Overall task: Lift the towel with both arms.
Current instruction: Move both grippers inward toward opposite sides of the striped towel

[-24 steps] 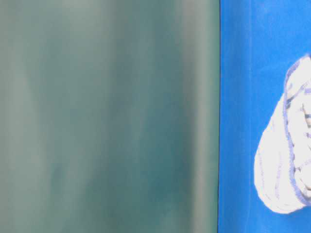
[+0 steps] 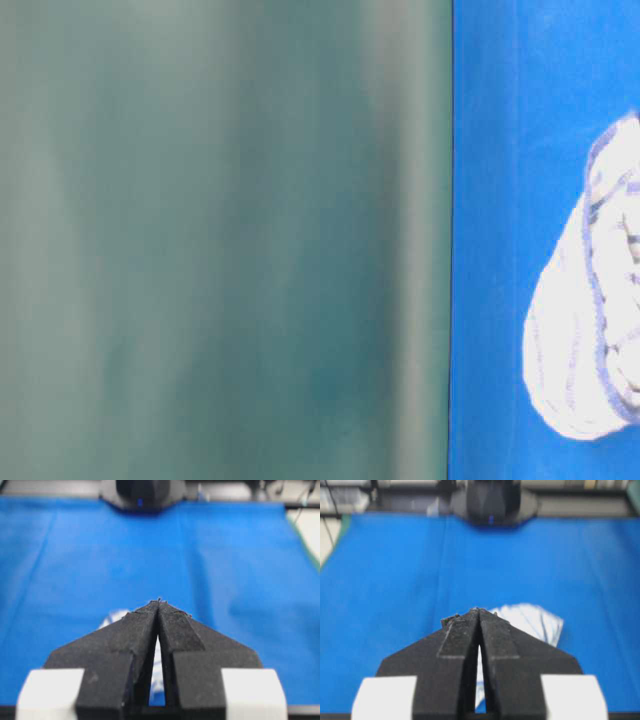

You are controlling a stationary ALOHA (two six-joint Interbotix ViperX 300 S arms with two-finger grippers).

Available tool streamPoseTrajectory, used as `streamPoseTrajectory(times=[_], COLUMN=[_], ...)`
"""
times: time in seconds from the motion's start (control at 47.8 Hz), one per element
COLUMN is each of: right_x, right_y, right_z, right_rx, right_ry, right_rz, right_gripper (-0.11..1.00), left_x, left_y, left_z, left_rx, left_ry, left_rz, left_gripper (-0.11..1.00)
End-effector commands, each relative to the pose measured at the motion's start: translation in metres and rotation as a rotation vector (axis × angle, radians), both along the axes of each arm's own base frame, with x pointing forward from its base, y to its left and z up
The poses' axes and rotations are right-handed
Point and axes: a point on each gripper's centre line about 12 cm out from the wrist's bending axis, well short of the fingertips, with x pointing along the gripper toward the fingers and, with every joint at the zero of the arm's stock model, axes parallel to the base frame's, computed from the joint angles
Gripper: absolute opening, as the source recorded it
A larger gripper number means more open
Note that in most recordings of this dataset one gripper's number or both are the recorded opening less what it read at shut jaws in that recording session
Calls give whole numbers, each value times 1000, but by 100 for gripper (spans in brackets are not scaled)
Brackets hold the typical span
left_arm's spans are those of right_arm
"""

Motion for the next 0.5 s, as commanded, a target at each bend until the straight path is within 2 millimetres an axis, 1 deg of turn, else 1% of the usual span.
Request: streamPoseTrajectory(times=[0.0,0.126,0.167,0.209,0.251,0.272,0.314,0.356,0.377,0.439,0.481], right_x=[14,32,39,45,51,57,63,69,73,81,88], right_y=[1,1,1,2,2,2,3,3,3,3,3], right_z=[-1,-22,-27,-34,-40,-44,-51,-59,-62,-73,-81], right_rx=[5,19,26,32,37,39,38,37,36,34,34], right_ry=[29,120,146,174,205,228,263,302,317,363,388], right_rz=[2,-5,-7,-9,-10,-11,-12,-13,-13,-14,-15], right_gripper=[0,1,1,1,2,4,14,27,35,52,62], left_x=[11,26,31,36,41,44,51,57,60,68,73], left_y=[-1,-2,-2,-2,-2,-3,-3,-3,-3,-4,-4], left_z=[1,-14,-19,-24,-30,-33,-38,-46,-50,-63,-70], left_rx=[-1,-1,-1,0,1,2,2,5,4,6,7], left_ry=[15,84,109,134,160,173,195,227,242,288,314], left_rz=[-2,-2,-1,-1,-1,-1,0,-1,0,0,0], left_gripper=[0,1,3,8,17,23,34,46,54,72,82])
